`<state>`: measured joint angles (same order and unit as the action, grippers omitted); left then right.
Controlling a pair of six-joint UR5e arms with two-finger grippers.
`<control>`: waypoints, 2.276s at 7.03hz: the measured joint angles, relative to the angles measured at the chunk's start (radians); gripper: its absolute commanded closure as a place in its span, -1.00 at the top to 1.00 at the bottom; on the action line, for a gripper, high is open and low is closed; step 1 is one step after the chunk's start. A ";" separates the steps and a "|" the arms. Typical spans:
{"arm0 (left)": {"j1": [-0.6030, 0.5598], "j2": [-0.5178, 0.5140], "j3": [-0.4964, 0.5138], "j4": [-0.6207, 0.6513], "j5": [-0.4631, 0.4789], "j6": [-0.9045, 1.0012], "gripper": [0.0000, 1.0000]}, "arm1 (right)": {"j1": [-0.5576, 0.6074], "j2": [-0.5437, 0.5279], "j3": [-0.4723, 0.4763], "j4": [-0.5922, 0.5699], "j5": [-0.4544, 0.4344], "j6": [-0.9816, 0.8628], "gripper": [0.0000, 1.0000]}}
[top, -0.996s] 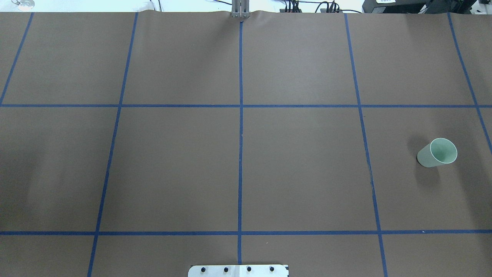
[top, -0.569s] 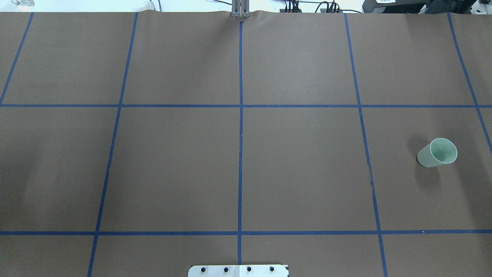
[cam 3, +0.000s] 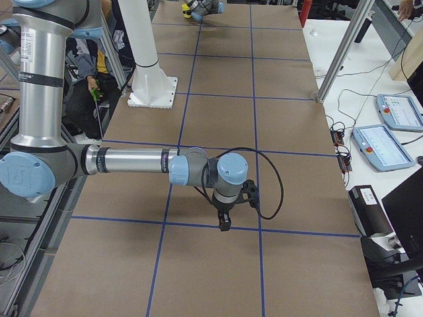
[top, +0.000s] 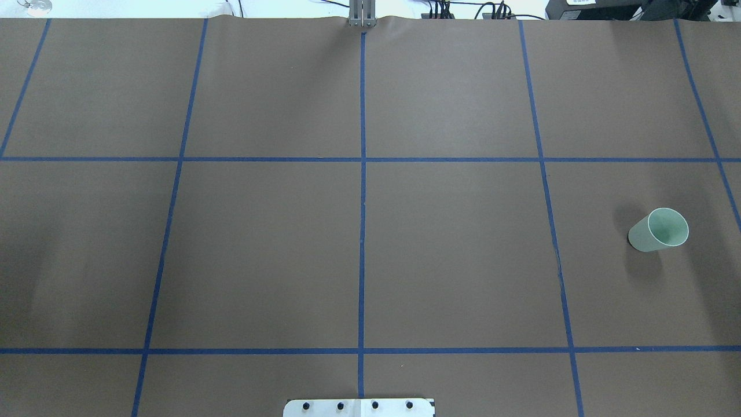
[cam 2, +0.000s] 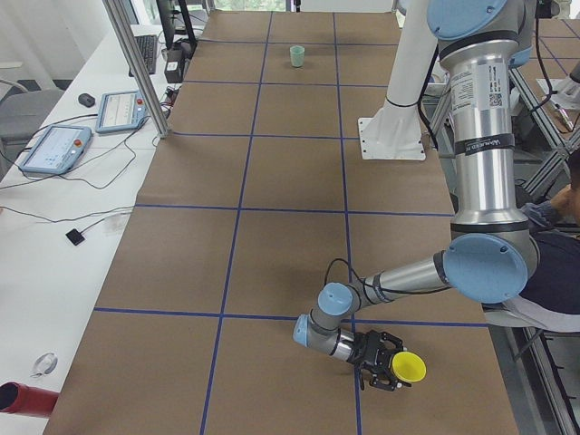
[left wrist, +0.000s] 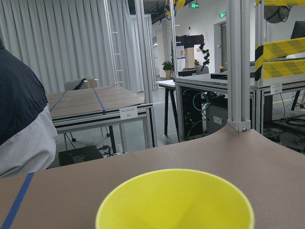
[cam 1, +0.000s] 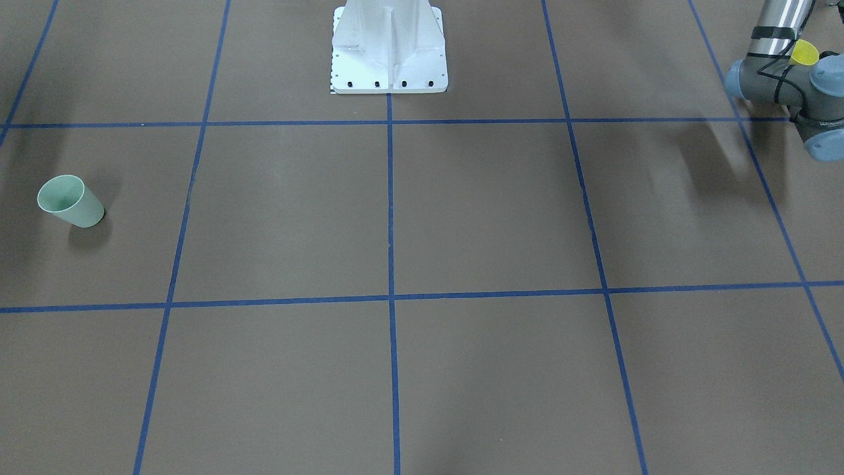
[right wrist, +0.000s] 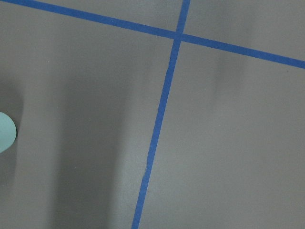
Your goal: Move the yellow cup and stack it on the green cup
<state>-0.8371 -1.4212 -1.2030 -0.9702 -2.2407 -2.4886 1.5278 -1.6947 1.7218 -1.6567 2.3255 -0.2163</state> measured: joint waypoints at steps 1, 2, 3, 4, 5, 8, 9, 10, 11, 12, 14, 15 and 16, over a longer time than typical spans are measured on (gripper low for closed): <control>0.002 0.000 -0.001 -0.001 0.004 0.009 -0.46 | 0.000 0.002 0.000 0.000 0.000 0.000 1.00; 0.003 -0.001 -0.002 0.000 0.007 0.028 -0.47 | 0.000 0.002 0.000 0.000 0.000 0.000 1.00; 0.005 -0.001 -0.004 0.003 0.010 0.057 -0.49 | -0.001 0.003 0.001 0.001 0.000 0.002 1.00; 0.005 0.002 -0.008 0.008 0.019 0.086 -0.51 | -0.003 0.005 0.001 0.001 0.000 0.004 1.00; 0.005 0.008 -0.013 0.011 0.044 0.109 -0.52 | -0.006 0.007 0.000 0.001 0.001 0.007 1.00; 0.001 0.046 -0.040 0.013 0.161 0.175 -0.52 | -0.010 0.010 -0.001 0.001 0.001 0.009 1.00; -0.002 0.060 -0.046 0.012 0.229 0.184 -0.52 | -0.011 0.011 0.000 0.001 0.001 0.009 1.00; -0.006 0.072 -0.049 0.006 0.309 0.188 -0.52 | -0.012 0.013 0.000 0.001 0.002 0.009 1.00; -0.010 0.078 -0.049 -0.018 0.404 0.189 -0.52 | -0.012 0.016 0.001 0.003 0.004 0.009 1.00; -0.021 0.084 -0.049 -0.059 0.500 0.189 -0.53 | -0.012 0.017 0.001 0.010 0.005 0.007 1.00; -0.073 0.115 -0.047 -0.209 0.735 0.200 -0.54 | -0.012 0.018 0.000 0.036 0.006 0.007 1.00; -0.110 0.138 -0.046 -0.310 0.856 0.233 -0.54 | -0.012 0.018 -0.001 0.042 0.006 0.008 1.00; -0.149 0.163 -0.043 -0.424 0.969 0.285 -0.54 | -0.012 0.018 0.000 0.045 0.007 0.008 1.00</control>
<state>-0.9862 -1.2581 -1.2465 -1.3944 -1.2719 -2.2033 1.5156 -1.6767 1.7213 -1.6121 2.3324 -0.2087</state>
